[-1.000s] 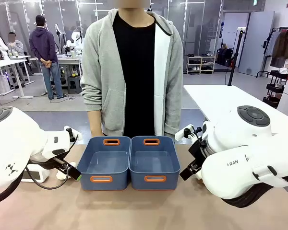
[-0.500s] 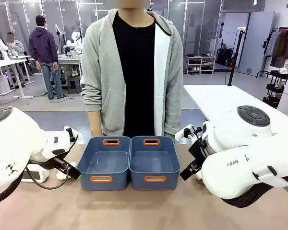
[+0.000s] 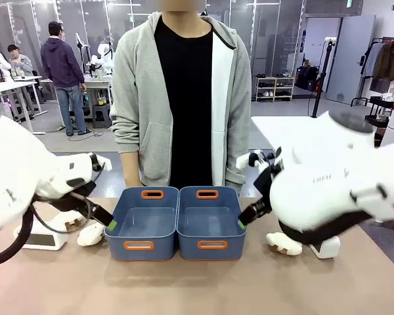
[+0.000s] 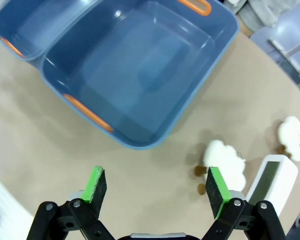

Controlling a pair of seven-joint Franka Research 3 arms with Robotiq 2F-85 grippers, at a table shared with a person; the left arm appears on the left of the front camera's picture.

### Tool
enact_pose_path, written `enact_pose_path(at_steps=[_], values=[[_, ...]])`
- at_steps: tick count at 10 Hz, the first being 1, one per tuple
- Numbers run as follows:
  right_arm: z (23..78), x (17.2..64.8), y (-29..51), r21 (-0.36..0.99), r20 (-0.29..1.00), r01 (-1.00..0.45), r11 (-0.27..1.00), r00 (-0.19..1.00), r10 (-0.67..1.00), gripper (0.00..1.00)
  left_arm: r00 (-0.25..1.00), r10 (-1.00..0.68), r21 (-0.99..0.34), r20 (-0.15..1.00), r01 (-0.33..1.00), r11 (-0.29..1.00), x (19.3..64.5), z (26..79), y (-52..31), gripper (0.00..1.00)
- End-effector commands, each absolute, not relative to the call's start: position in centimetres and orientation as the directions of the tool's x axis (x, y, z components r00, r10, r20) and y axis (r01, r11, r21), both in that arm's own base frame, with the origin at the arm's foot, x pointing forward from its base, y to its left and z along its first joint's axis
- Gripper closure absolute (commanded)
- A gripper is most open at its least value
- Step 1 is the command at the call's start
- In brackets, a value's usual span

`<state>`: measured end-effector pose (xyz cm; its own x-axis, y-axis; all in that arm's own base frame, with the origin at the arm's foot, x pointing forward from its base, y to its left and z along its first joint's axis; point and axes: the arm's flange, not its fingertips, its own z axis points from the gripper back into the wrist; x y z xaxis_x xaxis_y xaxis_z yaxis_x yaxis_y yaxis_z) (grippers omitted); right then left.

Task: Sort the digital clocks into the basket.
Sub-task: Pick up the Digital clock from the table and place it into the empty Plastic storage basket.

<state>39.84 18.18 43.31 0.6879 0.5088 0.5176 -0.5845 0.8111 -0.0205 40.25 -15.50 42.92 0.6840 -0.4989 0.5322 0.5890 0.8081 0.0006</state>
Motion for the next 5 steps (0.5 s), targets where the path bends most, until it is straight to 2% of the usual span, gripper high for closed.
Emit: enact_pose_path(at_steps=[1,2,3,5], values=[[46.5,40.2,16.6,0.1,0.488,-0.605,0.79,0.721,0.491,0.0,0.697,-0.451,-0.176,0.557,0.63,0.756,39.8,46.0,-11.6,0.0],[47.4,40.2,15.7,0.183,0.471,-0.6,0.779,0.749,0.467,0.0,0.711,-0.392,-0.3,0.584,0.637,0.71,39.6,47.0,-10.1,0.0],[48.6,40.0,14.1,0.326,0.459,-0.594,0.735,0.78,0.426,0.0,0.723,-0.326,-0.451,0.61,0.654,0.607,38.9,47.8,-8.1,0.0],[49.8,38.8,9.9,0.584,0.413,-0.55,0.597,0.834,0.365,0.0,0.746,-0.235,-0.601,0.623,0.649,0.466,37.3,48.6,-3.6,0.0]])
